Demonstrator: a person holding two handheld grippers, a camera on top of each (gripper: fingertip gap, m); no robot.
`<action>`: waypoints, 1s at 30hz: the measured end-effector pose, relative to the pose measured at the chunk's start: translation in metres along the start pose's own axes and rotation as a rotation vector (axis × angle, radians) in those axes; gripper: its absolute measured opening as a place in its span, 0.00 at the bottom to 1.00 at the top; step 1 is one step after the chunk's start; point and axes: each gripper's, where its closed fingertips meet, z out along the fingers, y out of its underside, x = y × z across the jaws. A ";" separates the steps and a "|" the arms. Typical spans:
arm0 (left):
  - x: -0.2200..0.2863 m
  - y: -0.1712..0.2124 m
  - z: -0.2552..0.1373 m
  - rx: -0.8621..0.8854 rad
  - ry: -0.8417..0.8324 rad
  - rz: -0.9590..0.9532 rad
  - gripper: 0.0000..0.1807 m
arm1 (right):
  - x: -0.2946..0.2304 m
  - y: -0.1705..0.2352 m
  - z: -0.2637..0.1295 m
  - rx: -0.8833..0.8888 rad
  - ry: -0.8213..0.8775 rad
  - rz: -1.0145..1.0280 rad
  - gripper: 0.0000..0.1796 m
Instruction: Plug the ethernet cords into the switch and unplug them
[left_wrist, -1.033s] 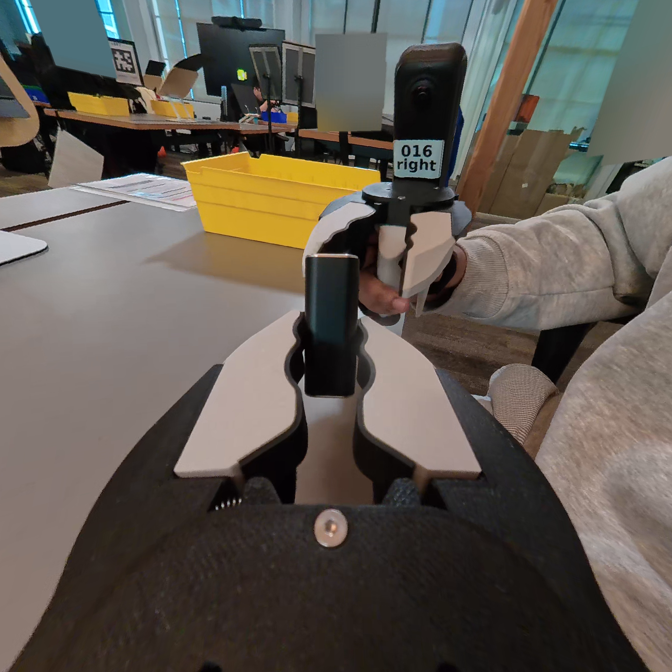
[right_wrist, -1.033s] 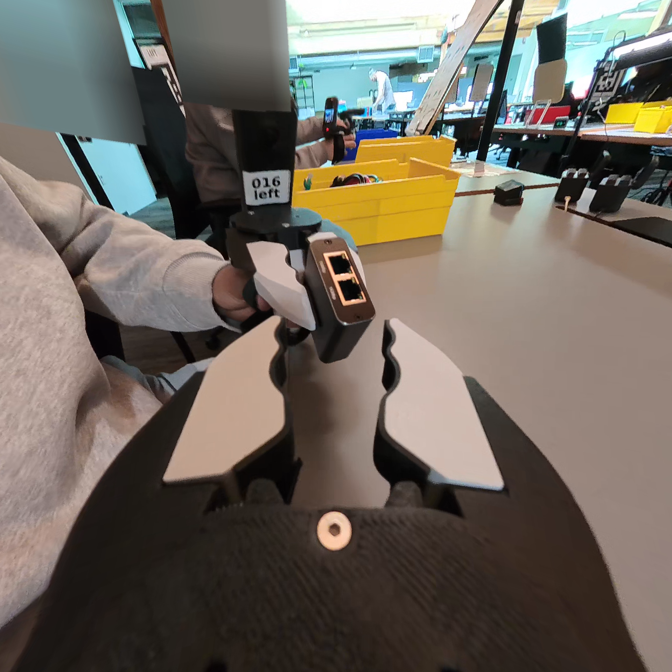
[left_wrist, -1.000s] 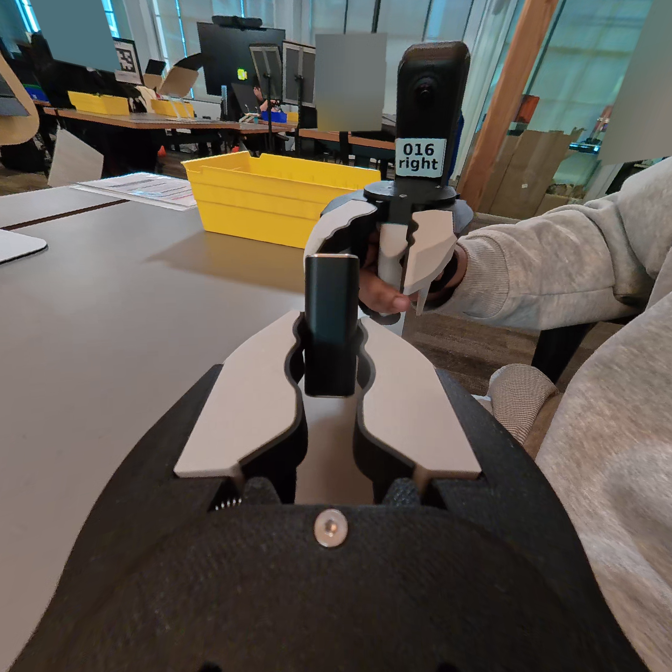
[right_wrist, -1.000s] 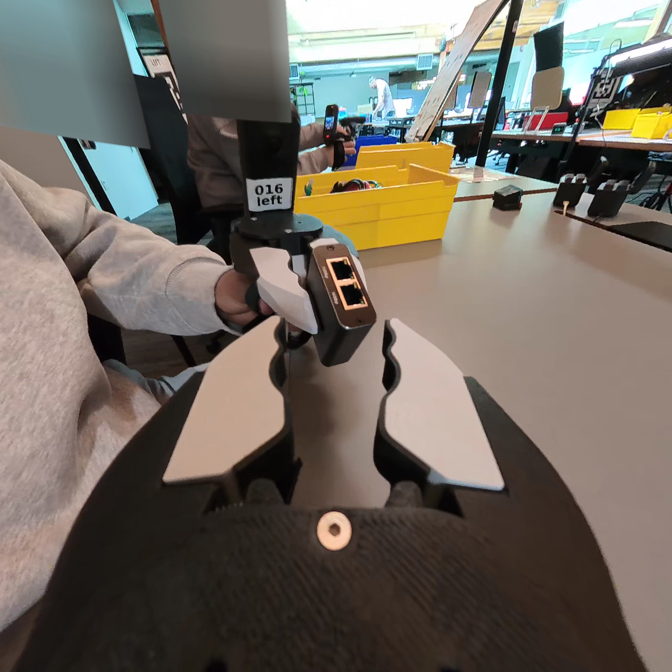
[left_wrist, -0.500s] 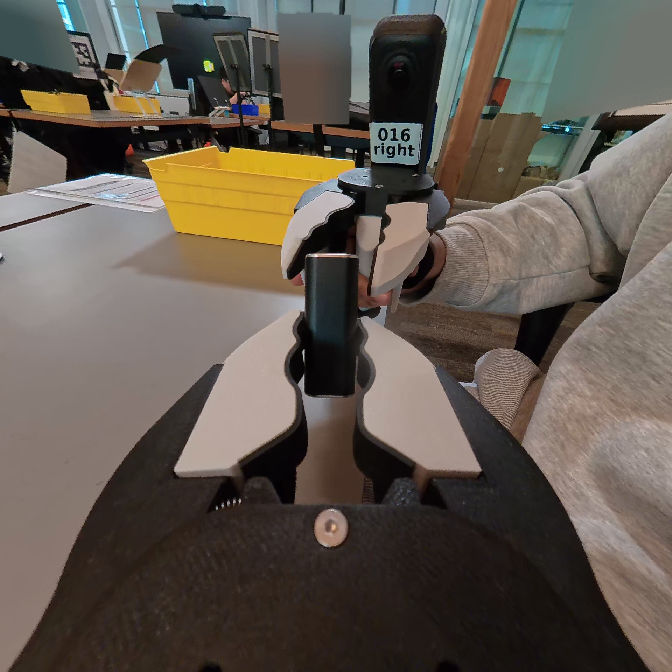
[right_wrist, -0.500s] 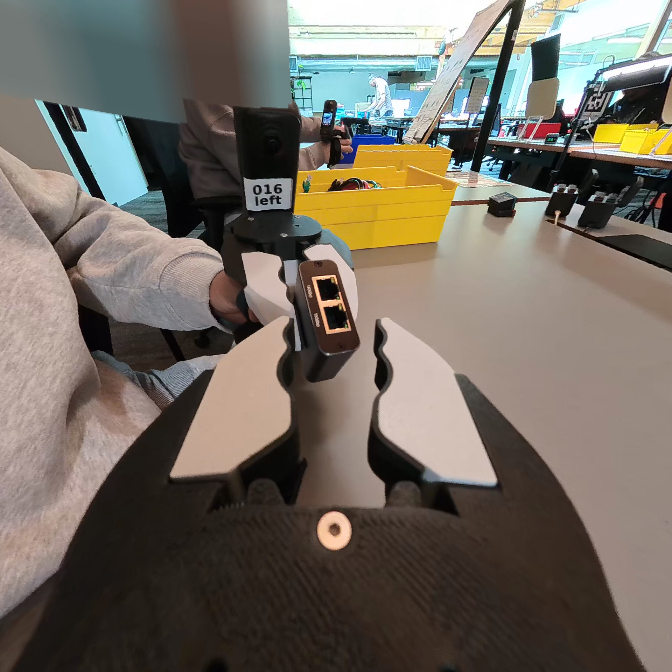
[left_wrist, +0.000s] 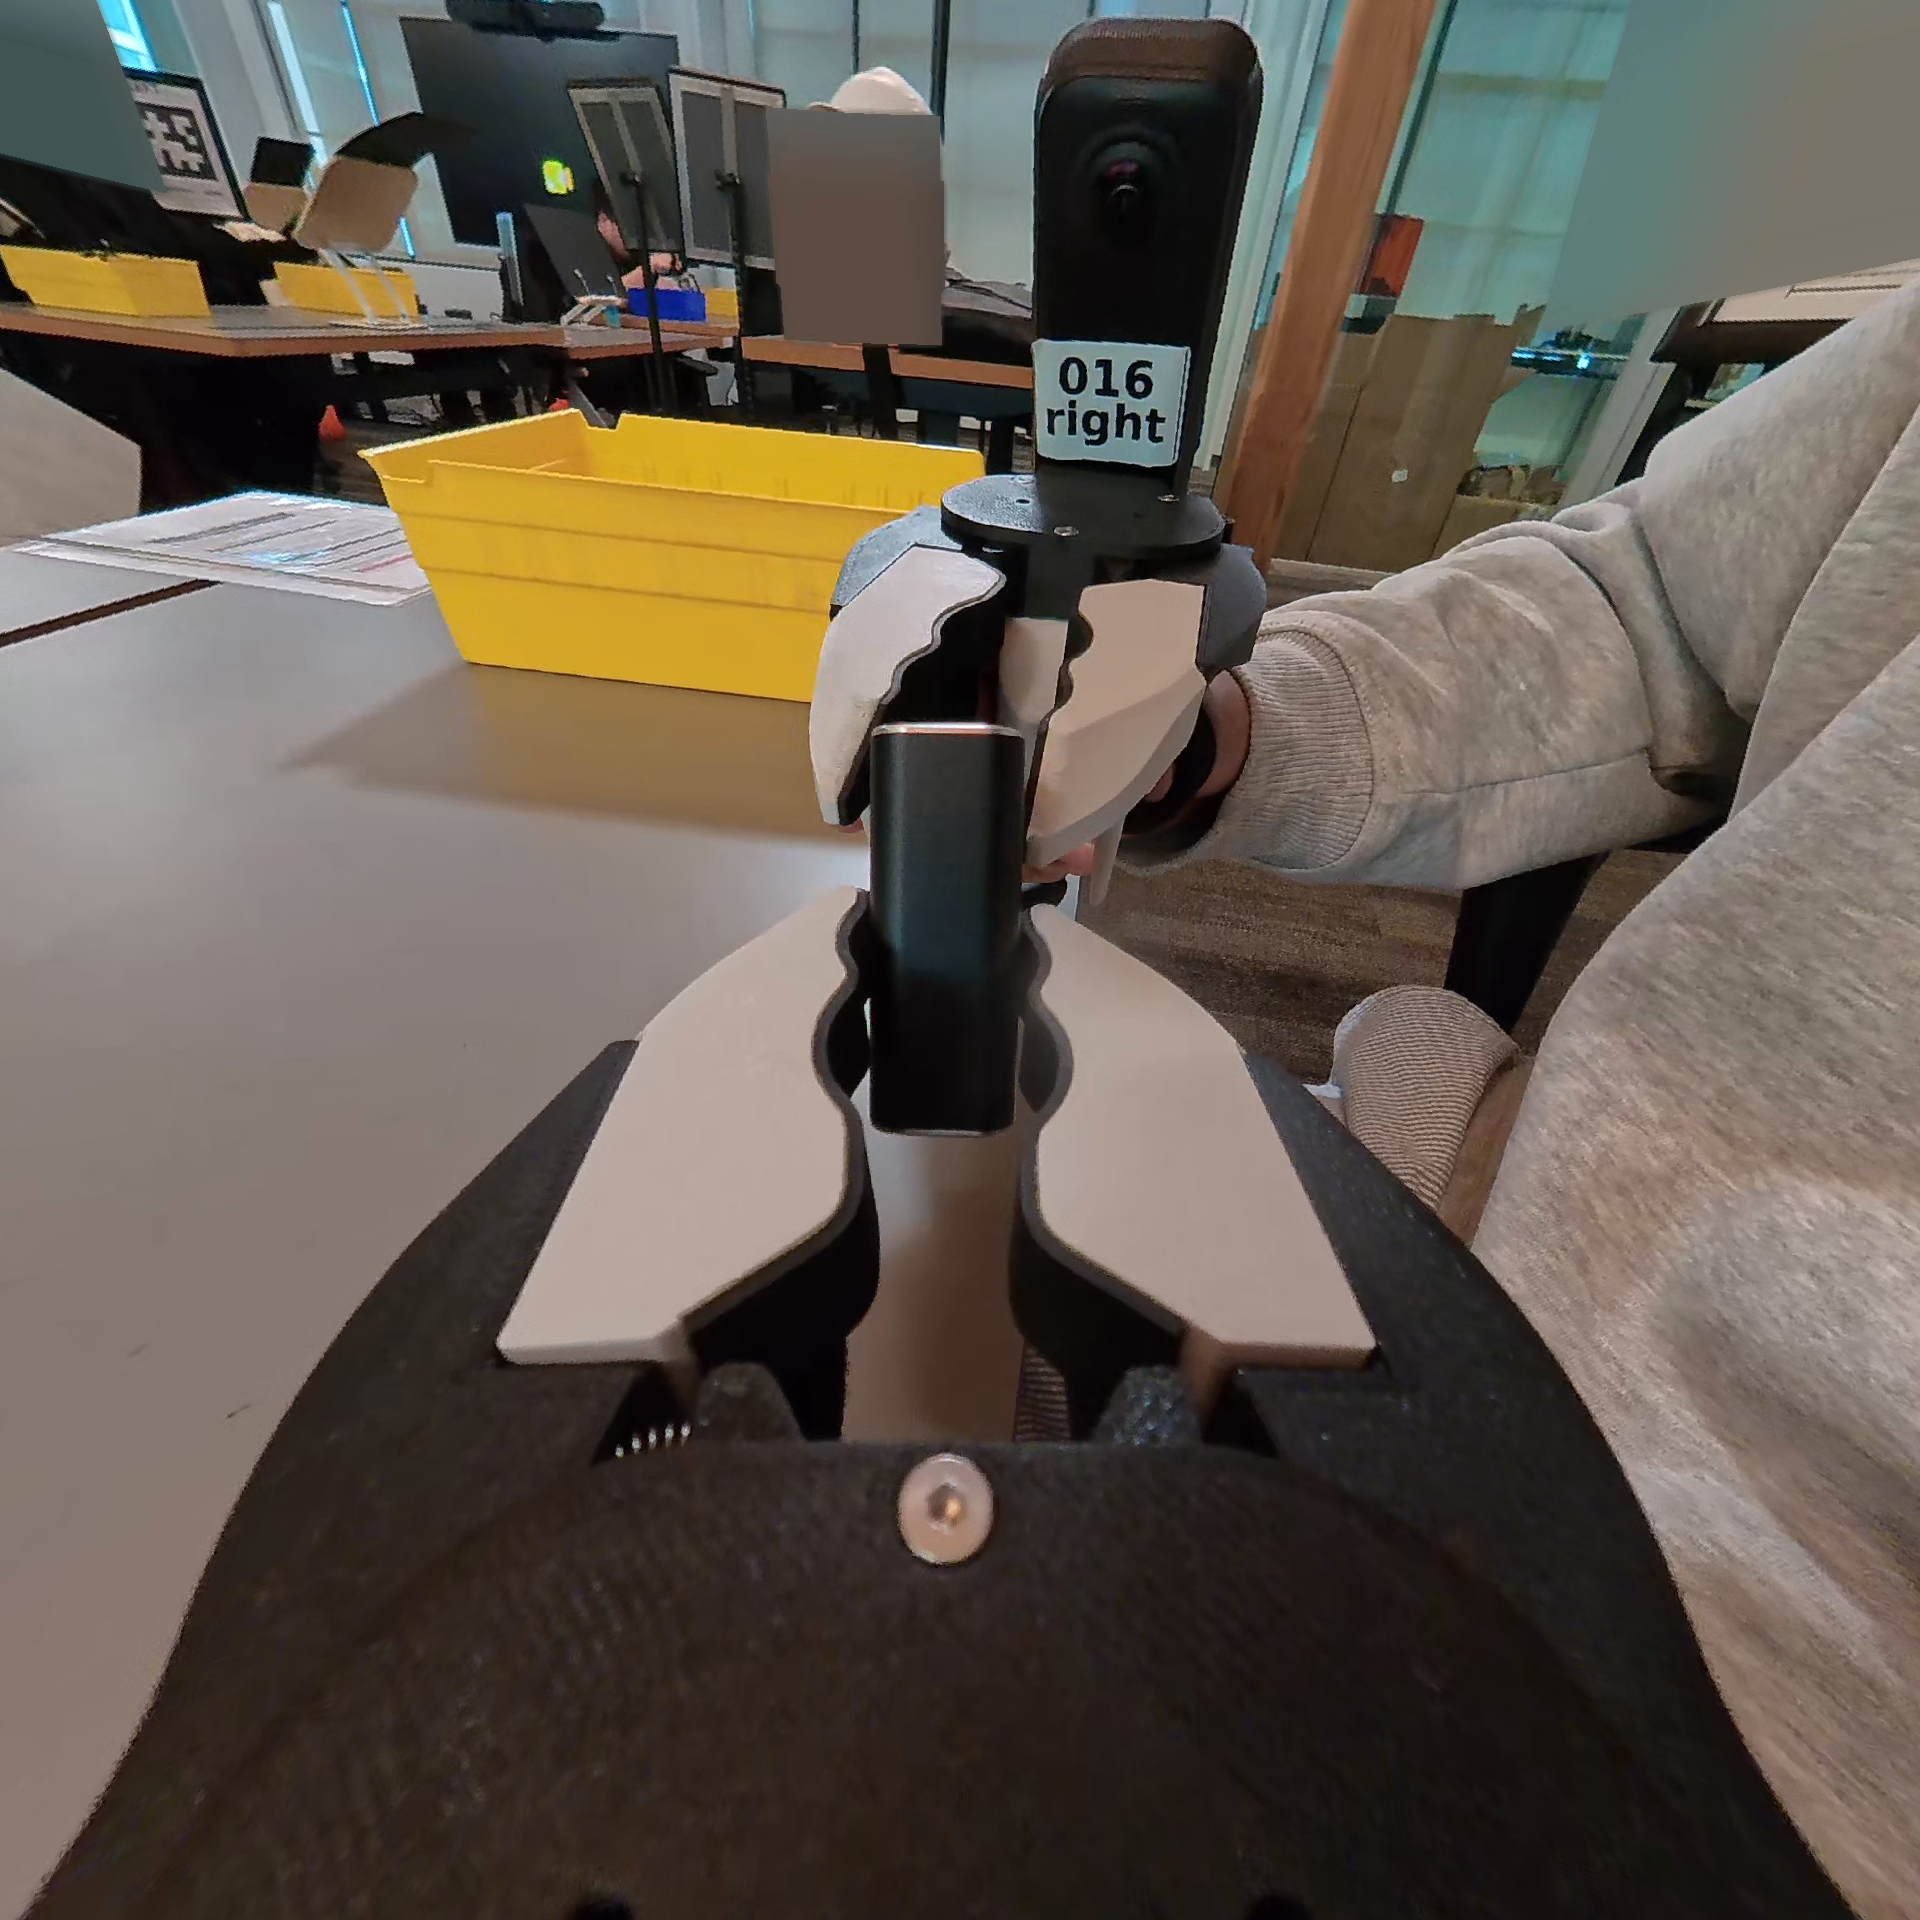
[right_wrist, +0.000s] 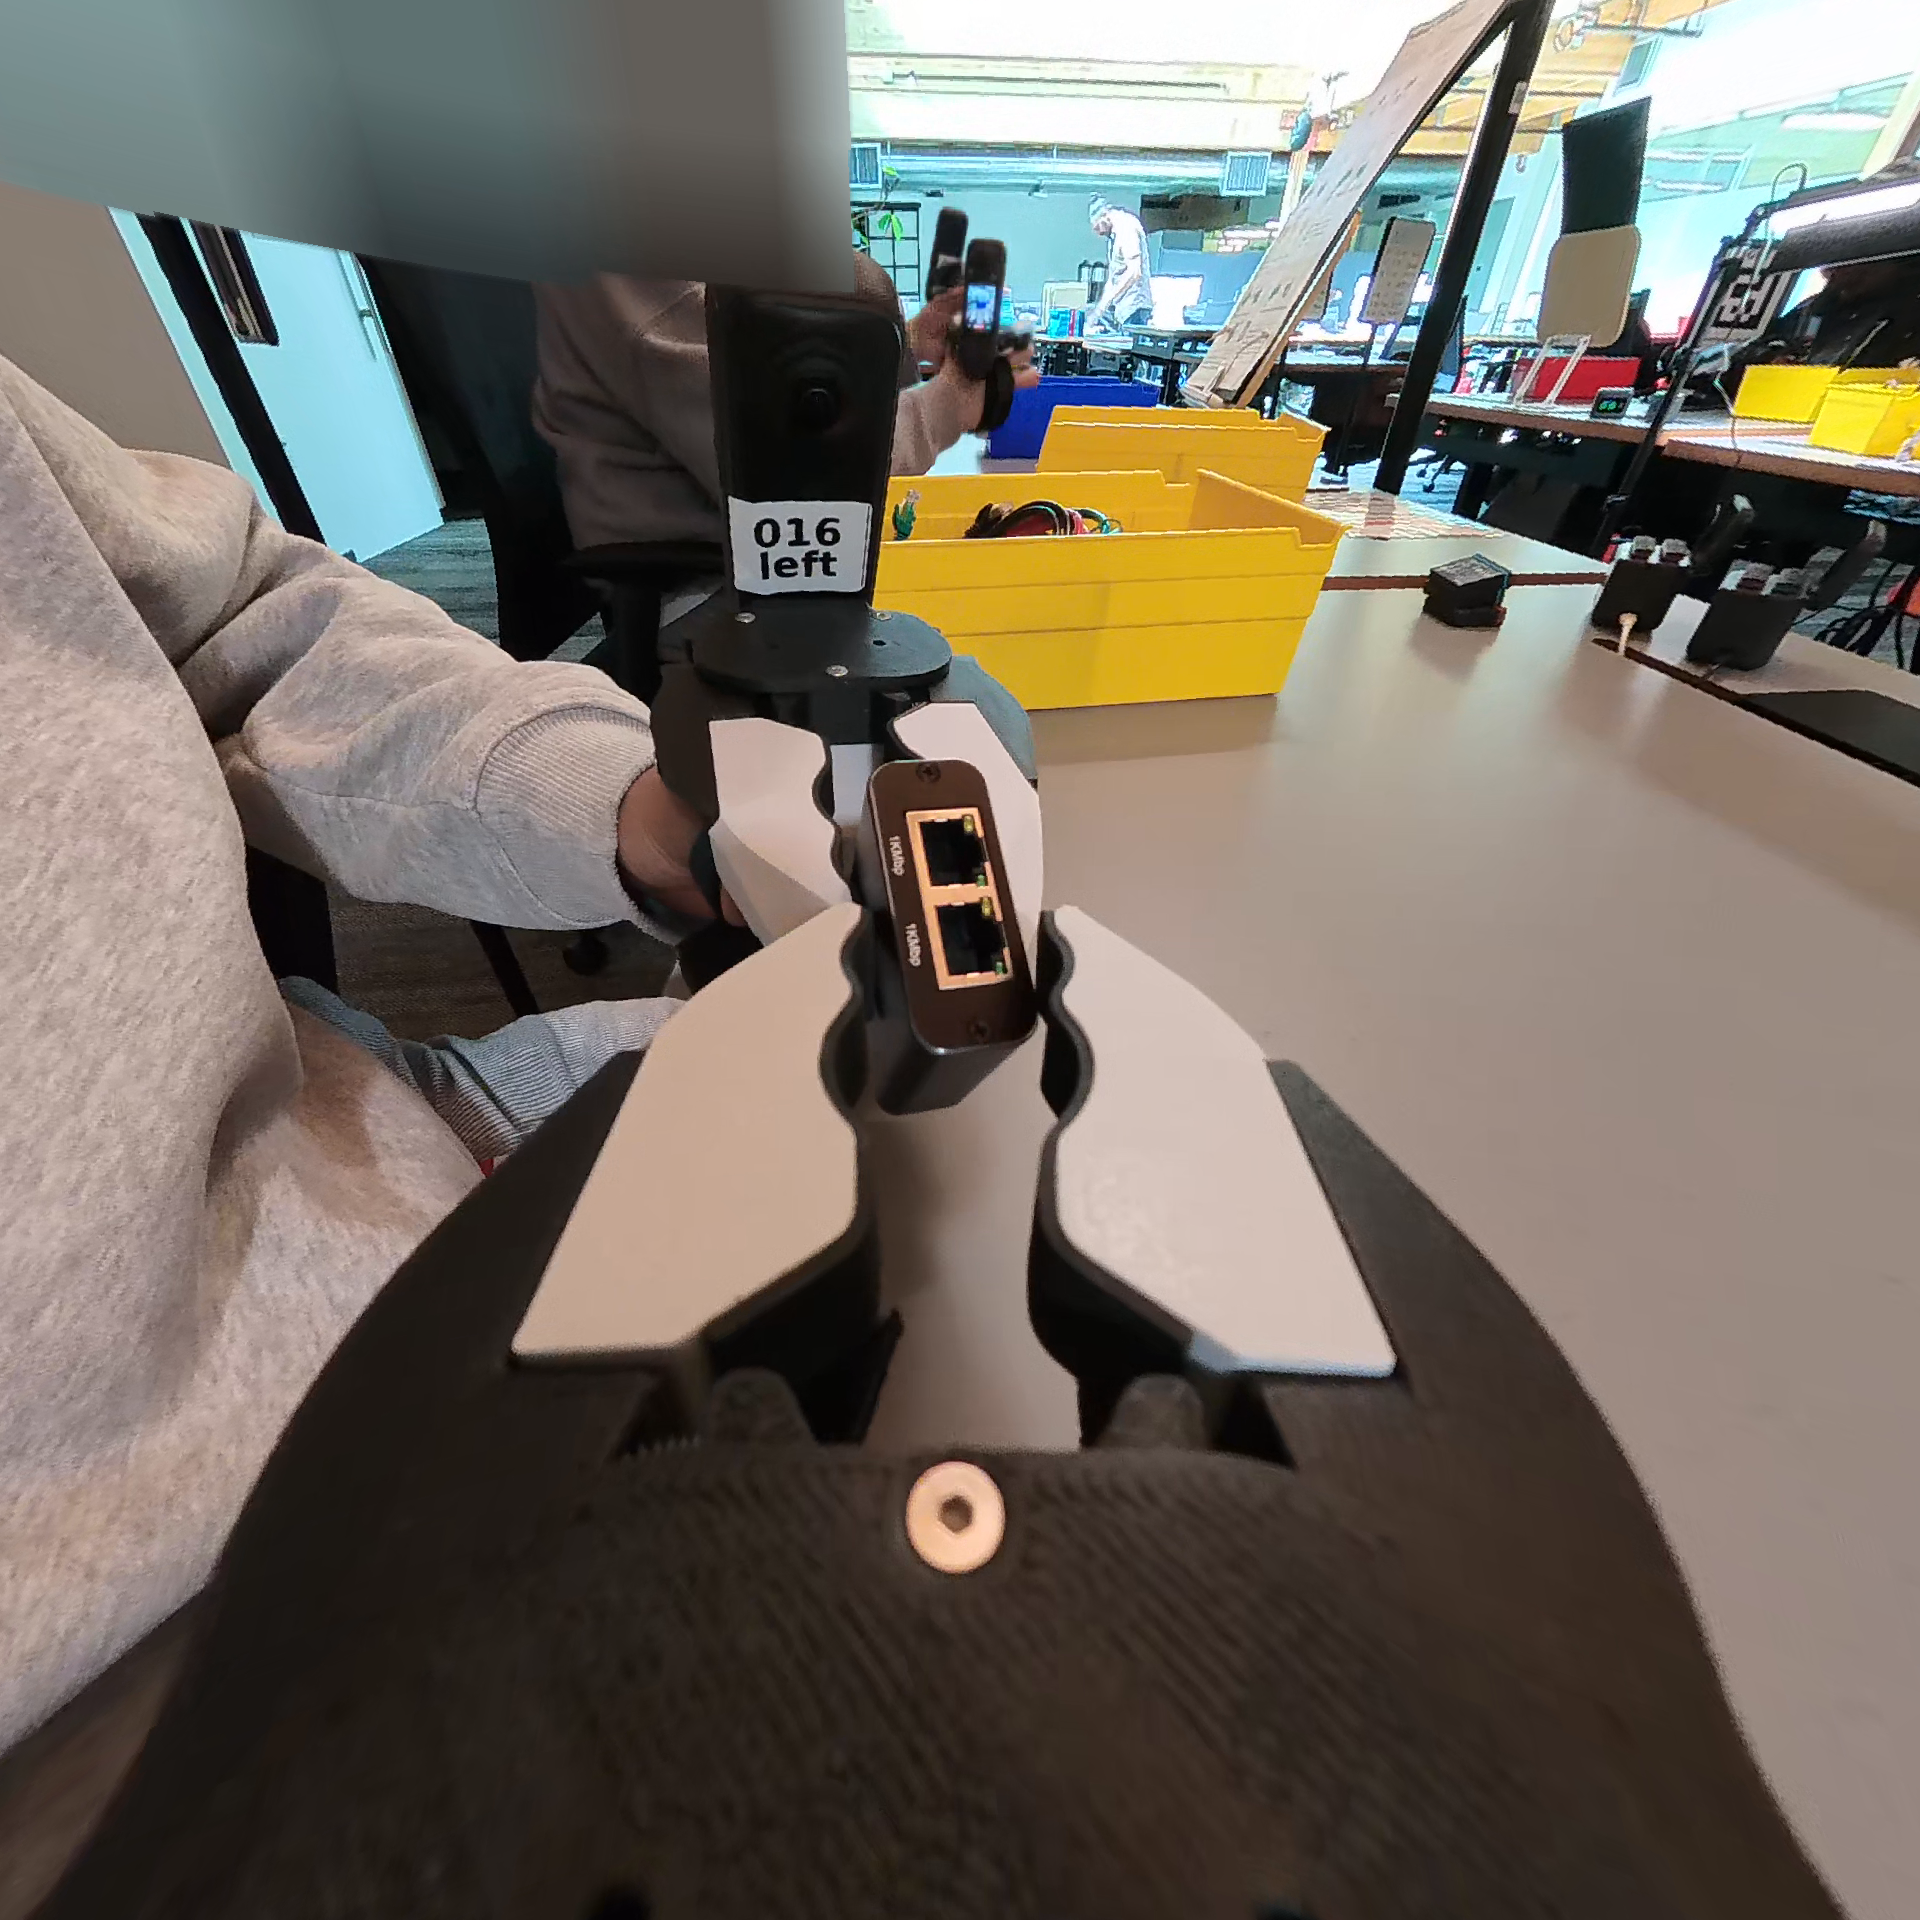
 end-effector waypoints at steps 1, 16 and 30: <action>0.000 0.000 0.000 0.001 0.000 -0.001 0.13 | 0.000 0.000 0.000 0.001 0.000 0.002 0.16; -0.015 -0.009 -0.011 0.085 -0.035 -0.102 0.13 | 0.014 -0.011 -0.011 0.072 0.026 0.121 0.16; -0.060 -0.015 -0.047 0.196 -0.174 -0.256 0.13 | 0.039 0.002 -0.016 0.100 0.096 0.389 0.15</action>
